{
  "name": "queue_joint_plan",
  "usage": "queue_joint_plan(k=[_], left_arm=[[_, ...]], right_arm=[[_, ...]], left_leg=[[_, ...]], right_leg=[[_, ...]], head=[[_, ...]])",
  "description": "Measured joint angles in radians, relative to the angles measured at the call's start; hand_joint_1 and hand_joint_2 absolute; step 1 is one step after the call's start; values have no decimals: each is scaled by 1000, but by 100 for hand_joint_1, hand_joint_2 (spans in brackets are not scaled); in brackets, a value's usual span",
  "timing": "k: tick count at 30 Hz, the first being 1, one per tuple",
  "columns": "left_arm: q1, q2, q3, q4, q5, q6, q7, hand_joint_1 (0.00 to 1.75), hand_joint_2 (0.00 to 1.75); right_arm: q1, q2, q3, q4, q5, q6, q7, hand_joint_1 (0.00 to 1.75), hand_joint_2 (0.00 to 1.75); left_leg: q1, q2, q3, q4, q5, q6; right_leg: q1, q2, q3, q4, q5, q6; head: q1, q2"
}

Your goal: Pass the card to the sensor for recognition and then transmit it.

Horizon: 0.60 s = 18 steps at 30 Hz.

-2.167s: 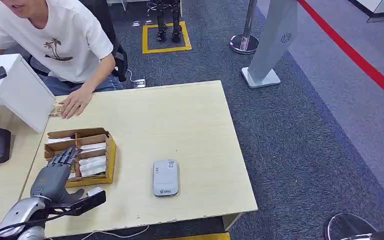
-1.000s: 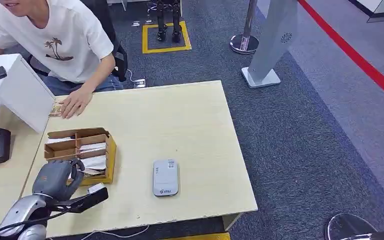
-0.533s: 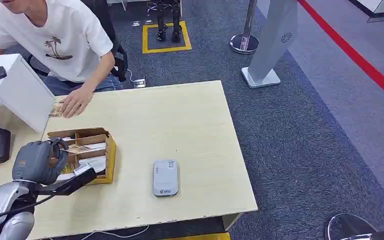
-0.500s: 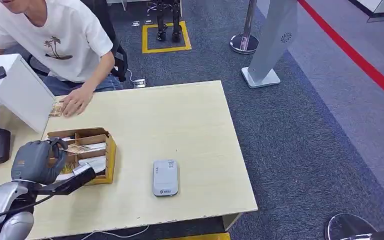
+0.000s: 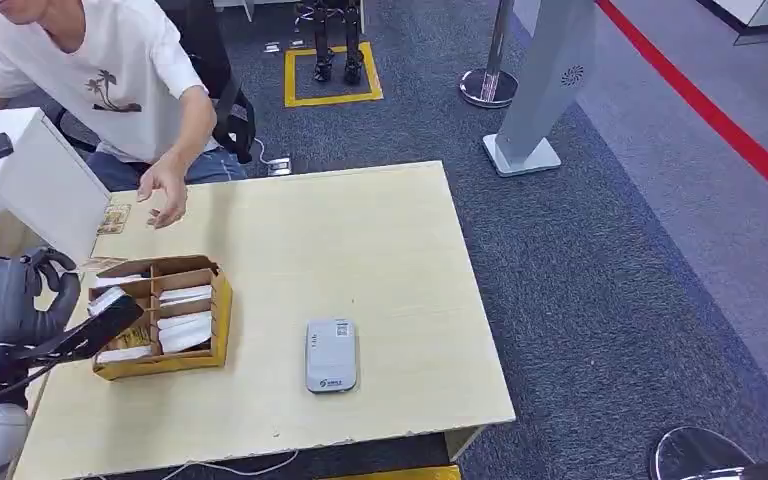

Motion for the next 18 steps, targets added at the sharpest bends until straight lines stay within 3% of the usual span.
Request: queue_joint_plan(k=[7, 18], left_arm=[[-14, -15, 27, 37, -3, 14, 0, 175, 175], [-165, -48, 49, 248, -19, 16, -12, 175, 175]], right_arm=[[0, 0, 0, 0, 16, 3, 0, 0, 175], [-3, 0, 0, 0, 60, 16, 2, 0, 175]], left_leg=[[0, 0, 0, 0, 0, 0], [0, 0, 0, 0, 1, -1]], right_leg=[[0, 0, 0, 0, 0, 0], [0, 0, 0, 0, 0, 0]], head=[[0, 0], [0, 0]])
